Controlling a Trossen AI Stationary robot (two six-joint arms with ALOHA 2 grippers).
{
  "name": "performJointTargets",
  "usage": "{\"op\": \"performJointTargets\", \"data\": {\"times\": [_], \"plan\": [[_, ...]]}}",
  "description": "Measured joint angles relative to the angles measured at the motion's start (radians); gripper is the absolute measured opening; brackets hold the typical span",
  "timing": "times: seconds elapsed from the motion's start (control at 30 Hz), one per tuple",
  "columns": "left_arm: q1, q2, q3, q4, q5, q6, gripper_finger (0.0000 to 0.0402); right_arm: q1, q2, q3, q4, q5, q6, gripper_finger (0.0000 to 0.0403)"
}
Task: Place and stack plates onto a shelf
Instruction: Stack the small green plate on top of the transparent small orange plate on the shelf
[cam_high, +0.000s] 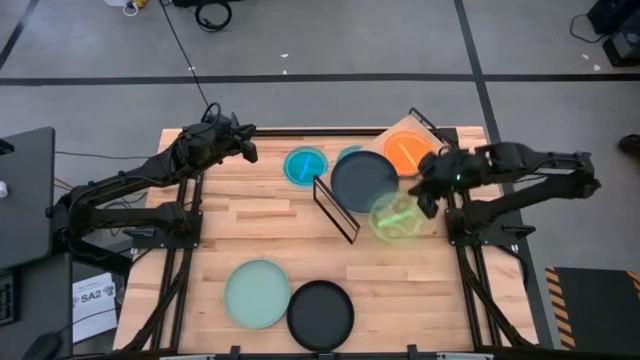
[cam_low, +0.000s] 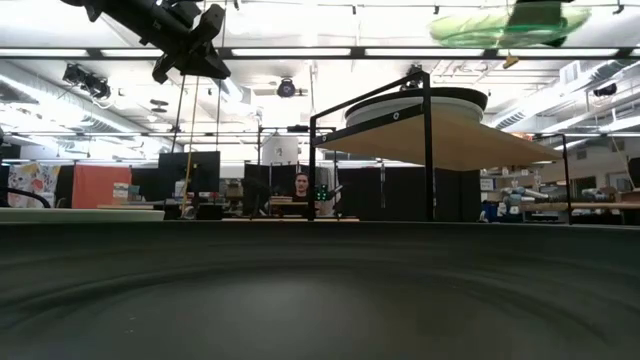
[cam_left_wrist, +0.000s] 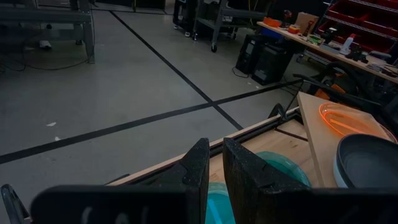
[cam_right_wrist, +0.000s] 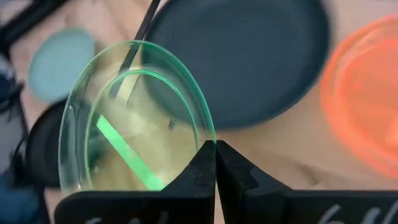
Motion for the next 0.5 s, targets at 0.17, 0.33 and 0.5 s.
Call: {"op": "performJointTargets", "data": {"times": [0.17,0.33,0.5], "plan": [[0.000,0.000,0.000,0.000,0.000,0.000,0.0052,-0.138,0.000,0.067,-0.003,0.029,-0.075,0.0009],[0.000,0.000,0.000,0.000,0.000,0.000,0.0052,-0.277,-0.002,0.106,-0.005,0.082,-0.157,0.0009],[0.000,0.000,0.000,0.000,0.000,0.000,0.0052,-0.417,-0.002,0.113,-0.005,0.147,-0.221,0.0009]]}}
